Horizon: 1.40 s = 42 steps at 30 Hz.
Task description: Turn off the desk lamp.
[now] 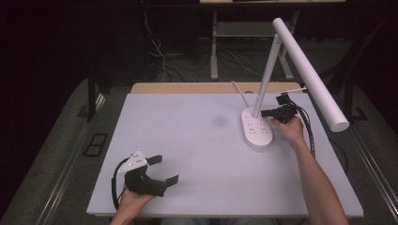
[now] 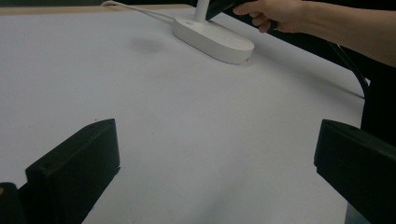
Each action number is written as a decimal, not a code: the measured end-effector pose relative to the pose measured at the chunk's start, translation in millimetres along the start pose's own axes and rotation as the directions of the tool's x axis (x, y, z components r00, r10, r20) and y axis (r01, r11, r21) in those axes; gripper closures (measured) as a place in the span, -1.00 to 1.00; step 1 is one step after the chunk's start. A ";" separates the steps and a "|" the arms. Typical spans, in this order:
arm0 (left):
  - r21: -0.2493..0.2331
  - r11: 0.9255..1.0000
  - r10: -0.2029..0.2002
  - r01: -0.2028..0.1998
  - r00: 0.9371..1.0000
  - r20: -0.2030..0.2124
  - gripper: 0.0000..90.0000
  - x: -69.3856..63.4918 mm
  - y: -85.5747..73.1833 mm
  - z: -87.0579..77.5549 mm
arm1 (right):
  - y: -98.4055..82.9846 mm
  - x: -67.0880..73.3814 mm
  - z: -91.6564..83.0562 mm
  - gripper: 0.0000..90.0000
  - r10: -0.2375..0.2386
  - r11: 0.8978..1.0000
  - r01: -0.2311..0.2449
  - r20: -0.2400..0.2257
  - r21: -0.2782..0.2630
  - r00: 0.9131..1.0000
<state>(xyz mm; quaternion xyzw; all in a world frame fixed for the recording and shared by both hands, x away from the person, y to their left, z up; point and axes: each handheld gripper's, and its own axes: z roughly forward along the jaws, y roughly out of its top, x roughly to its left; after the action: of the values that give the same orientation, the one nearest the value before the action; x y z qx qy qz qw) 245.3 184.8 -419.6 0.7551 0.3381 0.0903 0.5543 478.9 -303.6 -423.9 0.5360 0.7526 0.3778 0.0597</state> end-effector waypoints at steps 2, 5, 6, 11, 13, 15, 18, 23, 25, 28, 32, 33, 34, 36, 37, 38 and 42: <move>0.000 1.000 0.000 0.000 1.000 -0.002 -1.00 0.4 0.0 -0.3 | 1.3 2.6 0.3 1.00 -0.014 1.000 0.014 0.021 0.001 1.000; 0.000 1.000 0.001 -0.001 1.000 -0.002 -1.00 0.6 -0.1 -0.7 | 2.2 4.6 0.1 1.00 -0.020 1.000 0.020 0.023 0.000 1.000; 0.000 1.000 0.001 -0.001 1.000 -0.001 -1.00 0.7 -0.1 -0.6 | 2.2 4.1 0.1 1.00 -0.020 1.000 0.020 0.022 -0.001 1.000; 0.001 1.000 0.002 -0.002 1.000 -0.001 -1.00 0.0 -0.1 -0.3 | 1.7 1.3 0.1 1.00 -0.007 1.000 0.007 0.006 -0.007 1.000; 0.000 1.000 0.000 0.000 1.000 0.000 -1.00 -0.2 -0.1 -0.1 | 1.0 2.0 0.1 1.00 0.012 1.000 -0.012 0.003 -0.007 1.000; 0.000 1.000 0.001 -0.001 1.000 0.000 -1.00 -0.2 -0.1 0.2 | 0.0 1.2 0.2 1.00 0.007 1.000 -0.007 0.006 -0.016 1.000; 0.005 1.000 0.004 -0.004 1.000 -0.001 -1.00 0.2 -0.3 0.9 | -2.6 1.3 0.6 1.00 0.035 0.999 -0.035 0.002 -0.033 0.999; 0.010 1.000 0.007 -0.007 1.000 0.002 -1.00 -1.3 -0.3 1.5 | -5.2 2.1 1.6 1.00 0.039 0.998 -0.038 0.007 -0.045 0.999; 0.009 1.000 0.006 -0.006 1.000 0.002 -1.00 -1.3 -0.3 1.3 | -5.2 2.5 1.5 1.00 0.033 0.998 -0.032 0.012 -0.045 0.999; 0.005 1.000 0.007 -0.007 1.000 -0.001 -1.00 0.0 -0.2 0.9 | -3.7 4.2 1.1 1.00 0.010 0.999 -0.009 0.026 -0.039 1.000; 0.002 1.000 0.001 -0.001 1.000 -0.003 -1.00 0.3 -0.2 0.4 | -1.8 6.5 0.6 1.00 0.002 0.999 -0.001 0.035 -0.033 0.999; 0.003 1.000 0.001 -0.001 1.000 -0.003 -1.00 0.3 -0.2 0.5 | -1.5 6.9 0.6 1.00 0.000 1.000 0.002 0.037 -0.031 0.999; 0.003 1.000 0.001 -0.001 1.000 -0.002 -1.00 0.3 -0.2 0.6 | -1.3 7.0 0.5 1.00 0.003 1.000 -0.001 0.039 -0.030 0.999; 0.003 1.000 0.001 -0.001 1.000 0.000 -1.00 0.2 -0.2 0.6 | -1.3 6.9 0.8 1.00 0.018 0.999 -0.017 0.028 -0.029 0.999; 0.001 1.000 0.000 0.000 1.000 0.002 -1.00 -0.1 -0.2 0.6 | -1.4 7.2 1.3 1.00 0.022 0.999 -0.022 0.021 -0.029 1.000; 0.001 1.000 0.001 -0.001 1.000 0.002 -1.00 -0.3 -0.3 0.5 | -1.3 7.4 1.7 1.00 0.014 0.999 -0.013 0.024 -0.030 1.000; 0.003 1.000 0.005 -0.005 1.000 0.000 -1.00 -1.0 -0.3 0.4 | -1.9 8.6 2.3 1.00 0.026 0.999 -0.025 0.028 -0.033 0.999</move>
<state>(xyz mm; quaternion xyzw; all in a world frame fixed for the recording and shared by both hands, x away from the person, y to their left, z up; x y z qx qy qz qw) 244.6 184.0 -419.7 0.7566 0.3365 0.0911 0.5531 475.0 -295.4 -424.0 0.5498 0.7385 0.3831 0.0744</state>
